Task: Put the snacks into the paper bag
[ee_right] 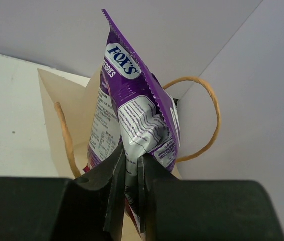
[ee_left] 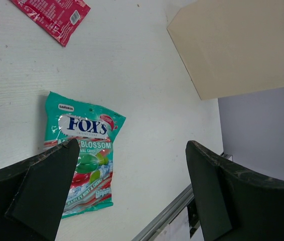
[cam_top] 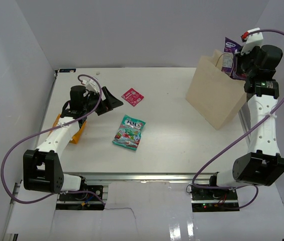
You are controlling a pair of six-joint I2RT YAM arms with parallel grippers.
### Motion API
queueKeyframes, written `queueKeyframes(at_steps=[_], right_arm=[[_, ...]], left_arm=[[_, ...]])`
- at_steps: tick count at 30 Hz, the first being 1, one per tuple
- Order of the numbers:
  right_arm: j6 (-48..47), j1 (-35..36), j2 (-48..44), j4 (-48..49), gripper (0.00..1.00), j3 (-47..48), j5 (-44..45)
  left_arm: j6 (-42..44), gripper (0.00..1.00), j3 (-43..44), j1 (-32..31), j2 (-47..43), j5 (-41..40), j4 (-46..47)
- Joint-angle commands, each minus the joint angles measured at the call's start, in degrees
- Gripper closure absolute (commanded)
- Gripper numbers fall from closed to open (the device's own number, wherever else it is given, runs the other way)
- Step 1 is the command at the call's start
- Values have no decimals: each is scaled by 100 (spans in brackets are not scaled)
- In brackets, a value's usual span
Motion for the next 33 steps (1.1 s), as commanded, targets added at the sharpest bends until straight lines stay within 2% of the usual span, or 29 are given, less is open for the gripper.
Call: queueKeyframes(at_steps=[1,2,3,6,7,11,19,23,25,27,29,33], right_arm=[[-77,-4,-125,557,85,-3,-122],[-94,5,-116,548,82,-38,-131],[-129,-4,-125,522,70,-56,-201],[-156,5,-204,434,48,-47,-394],[-147,-4,-230,425,37,-21,-421],[-59,5,-327,381,23,295,-579],[-208,-22,-556,381,16,673,-1141],[-454,-22,-626,372,15,1069,-1642],[-577,-22,-626,206,14,1200,-2186],[-867,-13,-600,-118,14,1307,-3256],[-1025,13,-705,-409,13,984,-4255],[-1534,408,-819,-1295,12,446,-5008]], left_arm=[[114,2,-38,-31,-208,114,94],[132,2,-47,-32,-217,122,68],[149,2,-39,-40,-209,114,50],[342,2,58,-102,-174,-9,-177],[421,2,110,-198,-130,-79,-283],[930,2,584,-619,247,-649,-1028],[1045,15,972,-822,679,-1468,-1750],[1309,15,1287,-1007,1012,-2056,-2392],[1414,15,1376,-1165,1284,-2250,-2655],[1520,16,1377,-1305,1461,-2111,-2666],[1766,16,1324,-1367,1777,-1970,-2561],[2126,16,1332,-1385,2330,-2135,-2332]])
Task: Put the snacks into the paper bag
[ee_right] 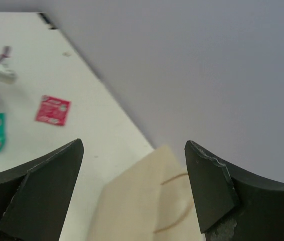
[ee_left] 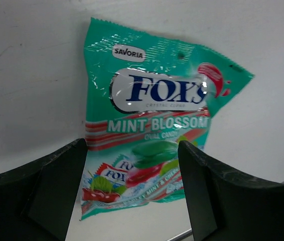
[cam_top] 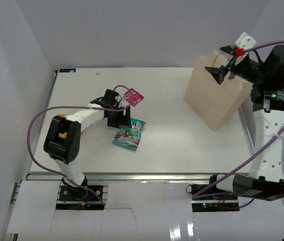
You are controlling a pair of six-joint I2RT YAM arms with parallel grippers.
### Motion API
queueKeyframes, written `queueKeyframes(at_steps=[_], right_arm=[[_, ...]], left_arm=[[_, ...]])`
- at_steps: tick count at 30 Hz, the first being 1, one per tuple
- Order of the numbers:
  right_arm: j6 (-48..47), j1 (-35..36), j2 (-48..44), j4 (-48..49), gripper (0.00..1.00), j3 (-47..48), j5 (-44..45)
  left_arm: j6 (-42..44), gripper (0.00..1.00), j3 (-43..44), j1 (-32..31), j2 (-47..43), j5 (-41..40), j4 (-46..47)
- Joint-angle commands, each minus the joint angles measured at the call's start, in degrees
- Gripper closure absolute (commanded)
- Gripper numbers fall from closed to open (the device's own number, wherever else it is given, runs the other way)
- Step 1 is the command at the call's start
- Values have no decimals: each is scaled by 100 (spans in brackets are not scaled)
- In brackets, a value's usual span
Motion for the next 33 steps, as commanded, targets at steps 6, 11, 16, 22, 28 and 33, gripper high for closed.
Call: queueKeyframes(at_steps=[6,11,16,22,28,33], right_arm=[[-1393,1303,-193,-2122,12,-1814,-875],[-1087,1418,-343,-1763,12,-2851,-655],[-753,1418,-316,-1472,12,-3230,-558],[-331,1418,-158,-1199,12,-3398,-689],[-23,1410,61,-1094,12,-3451,-769],[1263,1471,246,-559,14,-3758,-839]], left_arm=[[620,18,514,14,896,-317,125],[611,26,691,5,1152,87,99],[611,35,437,-4,1047,237,108],[541,61,243,-21,1073,518,117],[479,91,322,-30,968,694,99],[207,100,655,-30,634,1010,143]])
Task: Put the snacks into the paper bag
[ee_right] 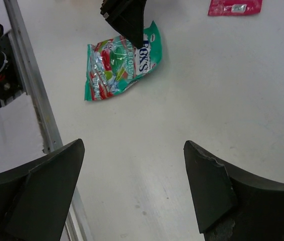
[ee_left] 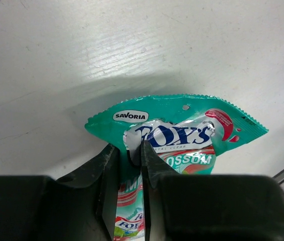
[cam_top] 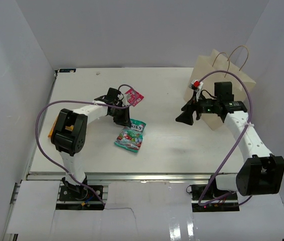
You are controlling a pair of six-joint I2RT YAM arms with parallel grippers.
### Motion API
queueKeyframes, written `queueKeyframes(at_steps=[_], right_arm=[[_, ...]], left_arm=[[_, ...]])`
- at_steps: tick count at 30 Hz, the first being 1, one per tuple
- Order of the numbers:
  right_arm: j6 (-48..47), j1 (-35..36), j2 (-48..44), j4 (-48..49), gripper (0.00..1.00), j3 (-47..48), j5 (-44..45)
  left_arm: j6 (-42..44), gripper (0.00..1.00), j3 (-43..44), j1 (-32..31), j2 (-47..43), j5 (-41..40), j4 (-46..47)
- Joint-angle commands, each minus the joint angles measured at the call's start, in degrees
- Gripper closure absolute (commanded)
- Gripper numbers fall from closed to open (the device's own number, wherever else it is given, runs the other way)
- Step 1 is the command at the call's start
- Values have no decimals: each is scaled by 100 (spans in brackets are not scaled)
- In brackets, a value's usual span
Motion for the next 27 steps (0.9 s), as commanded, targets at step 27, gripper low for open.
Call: queueKeyframes(at_steps=[27], right_arm=[[3004,1256,723,1546,9,127,919]], left_arm=[[-3627,100,-109,-45,-1077,2131,3183]])
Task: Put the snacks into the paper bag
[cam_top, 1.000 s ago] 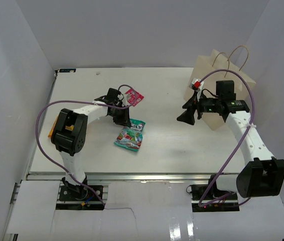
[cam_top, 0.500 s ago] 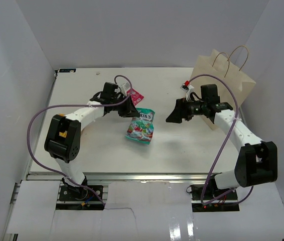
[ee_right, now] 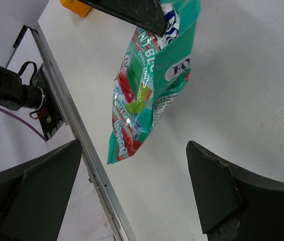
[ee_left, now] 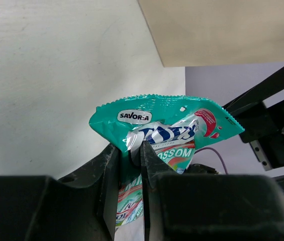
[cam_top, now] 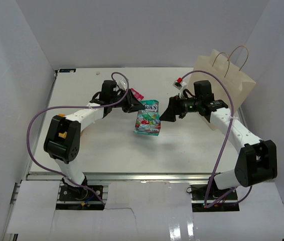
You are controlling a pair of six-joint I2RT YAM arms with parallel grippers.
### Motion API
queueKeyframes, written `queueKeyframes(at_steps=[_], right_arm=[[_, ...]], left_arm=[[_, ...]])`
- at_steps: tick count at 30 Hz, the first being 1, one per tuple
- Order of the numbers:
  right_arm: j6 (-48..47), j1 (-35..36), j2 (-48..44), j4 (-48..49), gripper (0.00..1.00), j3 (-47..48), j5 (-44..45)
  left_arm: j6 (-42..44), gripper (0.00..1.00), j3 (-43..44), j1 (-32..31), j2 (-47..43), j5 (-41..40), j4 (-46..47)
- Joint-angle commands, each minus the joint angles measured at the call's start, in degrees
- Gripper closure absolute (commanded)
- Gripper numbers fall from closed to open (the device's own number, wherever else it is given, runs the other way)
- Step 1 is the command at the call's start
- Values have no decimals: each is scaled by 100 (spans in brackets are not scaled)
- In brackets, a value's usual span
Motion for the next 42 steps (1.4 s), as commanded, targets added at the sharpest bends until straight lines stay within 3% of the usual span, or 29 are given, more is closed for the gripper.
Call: queueKeyframes(at_steps=[1,9,13,17,18,24,27,29,30,33,36,42], right_arm=[[45,192,124,185,9,346,204],[361,333,608,457,12,793,460],[502,438,863,589,20,1022,399],[546,597,986,712,39,1119,319],[546,614,987,738,53,1119,319],[494,623,943,739,90,1128,319],[406,623,890,704,92,1137,328],[327,623,820,634,92,1216,346],[274,614,811,598,92,1260,354],[-173,597,644,318,92,1532,372],[-1304,492,442,-104,92,1822,223],[-2476,210,-251,-631,92,2304,-120]], left_arm=[[-445,100,339,-37,-288,308,545],[-735,100,304,-54,-420,422,800],[-762,100,305,-81,-455,475,809],[-788,100,287,-98,-490,510,827],[-797,100,287,-107,-499,510,836],[-832,100,296,-107,-560,545,862],[-867,100,348,-107,-578,580,888],[-894,89,418,-107,-604,607,897],[-920,70,445,-107,-622,598,897],[-929,46,603,-98,-736,581,950],[-920,38,884,24,-868,484,959],[-754,29,1262,437,-1368,-122,950]])
